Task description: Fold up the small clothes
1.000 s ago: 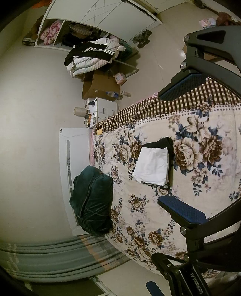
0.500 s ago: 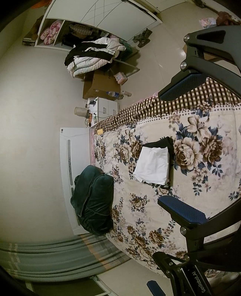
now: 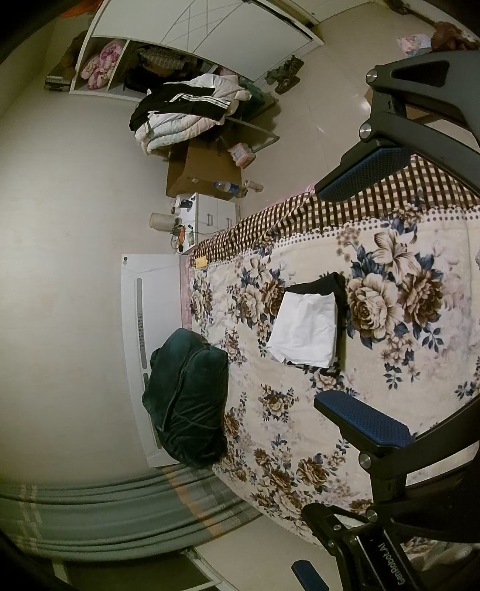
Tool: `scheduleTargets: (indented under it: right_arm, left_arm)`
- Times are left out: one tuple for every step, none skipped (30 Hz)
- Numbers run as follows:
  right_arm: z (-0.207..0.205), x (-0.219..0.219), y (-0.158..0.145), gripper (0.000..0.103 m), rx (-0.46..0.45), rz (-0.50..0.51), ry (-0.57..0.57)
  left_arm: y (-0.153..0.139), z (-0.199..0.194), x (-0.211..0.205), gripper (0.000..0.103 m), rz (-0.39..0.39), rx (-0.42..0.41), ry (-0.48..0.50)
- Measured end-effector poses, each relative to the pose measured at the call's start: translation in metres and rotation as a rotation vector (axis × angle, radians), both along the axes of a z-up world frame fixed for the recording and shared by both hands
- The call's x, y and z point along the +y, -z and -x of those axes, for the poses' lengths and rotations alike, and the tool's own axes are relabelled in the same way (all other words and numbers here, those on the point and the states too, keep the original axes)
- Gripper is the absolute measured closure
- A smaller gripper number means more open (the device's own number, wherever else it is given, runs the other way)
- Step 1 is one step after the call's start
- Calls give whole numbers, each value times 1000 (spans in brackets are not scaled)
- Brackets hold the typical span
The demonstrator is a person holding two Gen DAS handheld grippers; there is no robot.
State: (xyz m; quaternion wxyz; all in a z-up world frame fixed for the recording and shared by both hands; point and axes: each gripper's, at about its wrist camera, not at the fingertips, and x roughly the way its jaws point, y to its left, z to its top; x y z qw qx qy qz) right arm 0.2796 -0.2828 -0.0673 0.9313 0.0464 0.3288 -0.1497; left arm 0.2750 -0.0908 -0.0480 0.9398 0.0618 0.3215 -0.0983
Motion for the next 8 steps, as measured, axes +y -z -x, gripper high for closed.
scheduleTargets:
  right_arm:
    - [1,0,0,0,0,-1,1]
    - [2,0,0,0,0,0,2]
    - [1,0,0,0,-1,1,2]
    - [2,0,0,0,0,0,4]
    - [3,0,0,0,-1,-1,4]
    - [4,1,0,0,0,0,5]
    - [4,1,1,0,0,0,6]
    - [5,1,0,0,0,-2,7]
  left_arm:
    - [0,1,1,0,0,-1,-2]
    - [0,0,0,0,1,0,2]
    - [0,0,0,0,1,0,2]
    - [0,0,1,0,2,-1,0]
    - [0,0,1,0,2,-1,4]
    - [0,-1,1,0,3,0,5]
    - [-2,1,1,0,6,-2,3]
    - [-3,2,2,0,6,-3,1]
